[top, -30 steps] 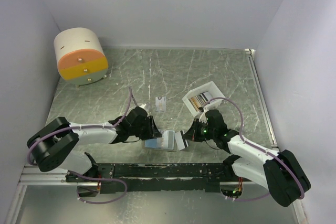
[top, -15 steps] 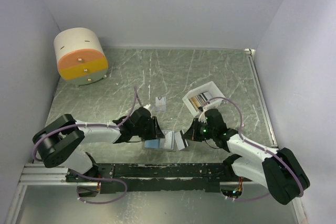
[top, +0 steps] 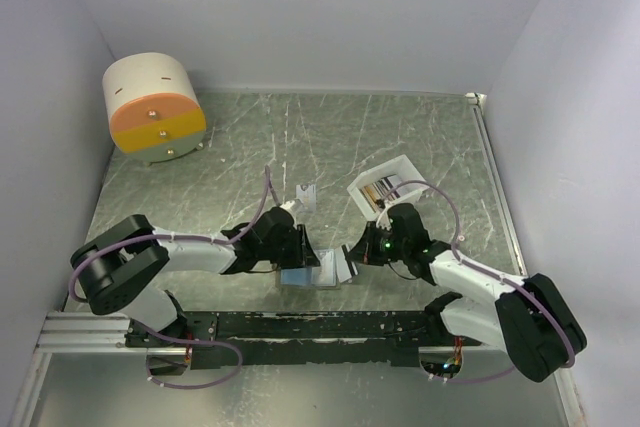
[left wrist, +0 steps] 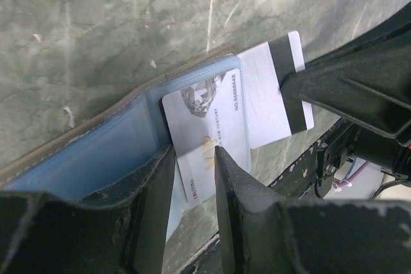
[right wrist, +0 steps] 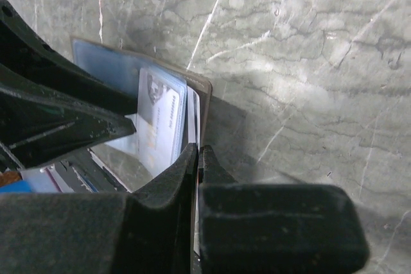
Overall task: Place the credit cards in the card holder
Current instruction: Insert the credit card into the card holder.
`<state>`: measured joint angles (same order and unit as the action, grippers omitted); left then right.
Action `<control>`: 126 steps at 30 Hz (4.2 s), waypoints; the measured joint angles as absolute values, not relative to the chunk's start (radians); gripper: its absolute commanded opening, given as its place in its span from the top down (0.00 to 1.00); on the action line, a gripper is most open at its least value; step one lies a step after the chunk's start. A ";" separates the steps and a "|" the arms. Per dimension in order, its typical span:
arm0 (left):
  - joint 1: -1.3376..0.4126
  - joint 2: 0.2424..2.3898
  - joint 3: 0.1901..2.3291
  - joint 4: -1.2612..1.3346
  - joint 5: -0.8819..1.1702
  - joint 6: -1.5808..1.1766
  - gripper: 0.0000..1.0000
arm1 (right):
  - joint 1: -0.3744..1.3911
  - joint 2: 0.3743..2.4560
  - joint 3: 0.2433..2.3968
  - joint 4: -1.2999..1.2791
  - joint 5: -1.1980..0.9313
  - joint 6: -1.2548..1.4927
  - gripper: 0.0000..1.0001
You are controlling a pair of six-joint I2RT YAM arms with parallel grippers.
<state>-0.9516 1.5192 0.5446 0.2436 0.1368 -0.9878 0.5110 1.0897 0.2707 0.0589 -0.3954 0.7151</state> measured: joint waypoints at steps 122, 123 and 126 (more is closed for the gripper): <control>-0.959 1.266 0.442 -0.059 -0.062 -1.043 0.93 | 0.762 1.179 0.323 0.175 -0.281 0.879 1.00; -0.959 1.266 0.442 -0.058 -0.062 -1.043 0.93 | 0.760 1.179 0.323 0.175 -0.282 0.879 1.00; -0.959 1.265 0.438 -0.050 -0.062 -1.043 0.93 | 0.756 1.179 0.323 0.176 -0.289 0.878 1.00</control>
